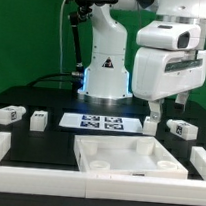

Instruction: Assemble square table

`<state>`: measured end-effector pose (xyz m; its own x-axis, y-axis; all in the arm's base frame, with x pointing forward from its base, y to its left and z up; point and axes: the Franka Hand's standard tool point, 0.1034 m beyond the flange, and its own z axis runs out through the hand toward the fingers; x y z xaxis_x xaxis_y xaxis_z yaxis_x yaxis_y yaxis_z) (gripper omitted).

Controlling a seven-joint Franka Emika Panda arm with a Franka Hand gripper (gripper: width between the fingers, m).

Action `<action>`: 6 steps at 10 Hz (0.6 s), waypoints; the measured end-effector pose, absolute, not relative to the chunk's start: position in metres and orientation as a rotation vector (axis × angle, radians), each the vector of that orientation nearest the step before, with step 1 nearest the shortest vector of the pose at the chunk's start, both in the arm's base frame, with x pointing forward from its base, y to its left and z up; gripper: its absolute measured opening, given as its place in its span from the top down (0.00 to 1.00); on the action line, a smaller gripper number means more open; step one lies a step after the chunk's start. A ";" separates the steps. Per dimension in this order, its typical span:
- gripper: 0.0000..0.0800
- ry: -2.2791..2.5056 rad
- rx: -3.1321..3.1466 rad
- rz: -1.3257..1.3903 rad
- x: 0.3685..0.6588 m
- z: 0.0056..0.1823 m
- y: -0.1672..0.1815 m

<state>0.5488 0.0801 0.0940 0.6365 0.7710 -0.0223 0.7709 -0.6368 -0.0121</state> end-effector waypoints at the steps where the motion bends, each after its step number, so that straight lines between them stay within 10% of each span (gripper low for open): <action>1: 0.19 -1.315 -2.854 0.024 0.549 0.093 0.082; 6: 0.19 -1.350 -2.838 0.021 0.548 0.093 0.079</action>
Offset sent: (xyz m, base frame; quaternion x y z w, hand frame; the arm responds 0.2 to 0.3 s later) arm 0.0000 0.0000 0.0000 0.0000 0.0000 0.0000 1.0000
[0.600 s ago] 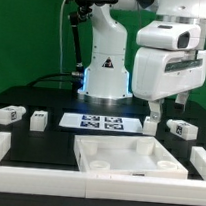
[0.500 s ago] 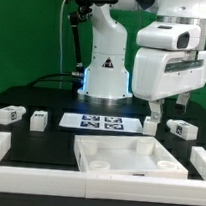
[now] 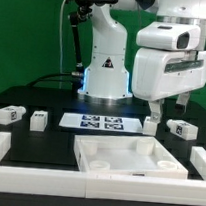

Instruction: Assemble square table

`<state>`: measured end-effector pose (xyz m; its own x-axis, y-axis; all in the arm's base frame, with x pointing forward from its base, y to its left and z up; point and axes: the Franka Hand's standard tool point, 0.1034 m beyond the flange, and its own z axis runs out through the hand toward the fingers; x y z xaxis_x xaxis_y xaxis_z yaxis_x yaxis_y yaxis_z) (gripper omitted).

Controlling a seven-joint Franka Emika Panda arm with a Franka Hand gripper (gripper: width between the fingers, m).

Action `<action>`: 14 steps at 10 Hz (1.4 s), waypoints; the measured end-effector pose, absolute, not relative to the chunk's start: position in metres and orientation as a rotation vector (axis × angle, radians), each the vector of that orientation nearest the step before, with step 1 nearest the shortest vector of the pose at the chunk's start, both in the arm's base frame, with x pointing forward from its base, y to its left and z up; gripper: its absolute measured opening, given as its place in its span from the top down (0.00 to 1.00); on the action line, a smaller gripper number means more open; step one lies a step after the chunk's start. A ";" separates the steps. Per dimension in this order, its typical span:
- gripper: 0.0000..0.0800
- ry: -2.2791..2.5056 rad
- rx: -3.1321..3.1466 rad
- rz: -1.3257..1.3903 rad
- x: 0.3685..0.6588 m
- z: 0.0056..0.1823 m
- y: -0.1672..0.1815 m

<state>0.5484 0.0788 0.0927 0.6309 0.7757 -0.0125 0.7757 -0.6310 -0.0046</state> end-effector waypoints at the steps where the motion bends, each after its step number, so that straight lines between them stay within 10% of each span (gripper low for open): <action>1: 0.19 1.470 2.771 -0.006 0.541 0.090 0.064; 14: 0.19 2.539 1.839 -0.060 0.496 0.046 -0.009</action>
Offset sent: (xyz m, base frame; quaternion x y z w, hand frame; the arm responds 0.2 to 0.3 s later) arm -0.0256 -0.0368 -0.0073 -0.0189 0.0587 -0.2582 0.9641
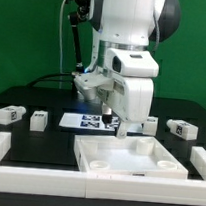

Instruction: Assemble square table

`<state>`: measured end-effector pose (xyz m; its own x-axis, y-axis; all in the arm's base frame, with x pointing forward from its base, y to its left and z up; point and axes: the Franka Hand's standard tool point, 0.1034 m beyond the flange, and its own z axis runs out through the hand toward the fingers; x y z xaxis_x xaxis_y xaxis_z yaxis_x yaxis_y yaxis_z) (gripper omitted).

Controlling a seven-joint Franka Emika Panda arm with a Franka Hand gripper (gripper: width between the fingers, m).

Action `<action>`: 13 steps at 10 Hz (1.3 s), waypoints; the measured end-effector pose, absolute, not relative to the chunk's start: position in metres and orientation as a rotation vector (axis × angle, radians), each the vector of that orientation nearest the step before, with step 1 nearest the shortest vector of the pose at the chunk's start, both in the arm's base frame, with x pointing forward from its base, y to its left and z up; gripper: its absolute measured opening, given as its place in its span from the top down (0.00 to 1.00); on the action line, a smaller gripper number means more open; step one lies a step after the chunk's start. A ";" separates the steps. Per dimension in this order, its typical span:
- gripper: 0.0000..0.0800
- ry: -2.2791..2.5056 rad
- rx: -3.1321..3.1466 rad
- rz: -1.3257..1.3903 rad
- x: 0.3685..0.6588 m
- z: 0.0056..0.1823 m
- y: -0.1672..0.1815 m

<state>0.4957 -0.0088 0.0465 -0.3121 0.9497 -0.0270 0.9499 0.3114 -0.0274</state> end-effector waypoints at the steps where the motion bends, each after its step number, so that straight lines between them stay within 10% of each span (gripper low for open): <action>1: 0.19 2.536 1.845 -0.061 0.495 0.046 -0.009; 9: 0.20 2.557 1.887 -0.069 0.479 0.007 -0.010; 13: 0.83 2.557 1.887 -0.070 0.478 0.007 -0.010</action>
Offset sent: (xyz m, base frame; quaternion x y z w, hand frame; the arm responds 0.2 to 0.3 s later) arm -0.0197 -0.0019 -0.0334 0.0116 0.0370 -0.0056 0.9992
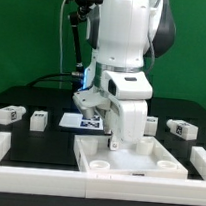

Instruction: Assemble square table

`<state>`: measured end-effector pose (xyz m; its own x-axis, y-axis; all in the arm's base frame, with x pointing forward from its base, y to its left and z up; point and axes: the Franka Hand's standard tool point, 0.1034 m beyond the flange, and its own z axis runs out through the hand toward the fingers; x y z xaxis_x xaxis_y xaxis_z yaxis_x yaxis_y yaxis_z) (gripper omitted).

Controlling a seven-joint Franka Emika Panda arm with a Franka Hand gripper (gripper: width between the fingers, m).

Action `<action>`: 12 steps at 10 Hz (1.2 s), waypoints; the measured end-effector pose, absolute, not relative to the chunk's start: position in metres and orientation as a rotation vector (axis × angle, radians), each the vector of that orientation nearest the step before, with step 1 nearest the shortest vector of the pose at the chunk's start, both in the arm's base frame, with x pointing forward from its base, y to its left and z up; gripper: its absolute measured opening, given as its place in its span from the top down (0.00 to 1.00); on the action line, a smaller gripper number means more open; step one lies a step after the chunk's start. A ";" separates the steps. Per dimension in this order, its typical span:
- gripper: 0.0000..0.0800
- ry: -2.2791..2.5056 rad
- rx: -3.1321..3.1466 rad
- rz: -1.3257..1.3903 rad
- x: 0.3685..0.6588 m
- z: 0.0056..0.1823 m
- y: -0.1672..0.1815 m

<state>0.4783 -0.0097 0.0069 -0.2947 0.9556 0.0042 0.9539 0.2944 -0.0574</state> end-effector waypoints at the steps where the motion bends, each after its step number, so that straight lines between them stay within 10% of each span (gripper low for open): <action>1: 0.93 -2.497 -1.845 0.067 0.478 0.007 -0.010; 7: 0.93 -2.467 -1.884 0.066 0.478 0.007 -0.008; 12: 0.93 -2.169 -2.216 0.072 0.494 0.007 0.062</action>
Offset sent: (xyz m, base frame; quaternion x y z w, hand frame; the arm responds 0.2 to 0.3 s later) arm 0.0000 0.0000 0.0000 0.0000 0.0000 0.0000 1.0000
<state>0.4943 0.0620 0.0068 0.0215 0.9998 -0.0053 0.9979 -0.0218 -0.0605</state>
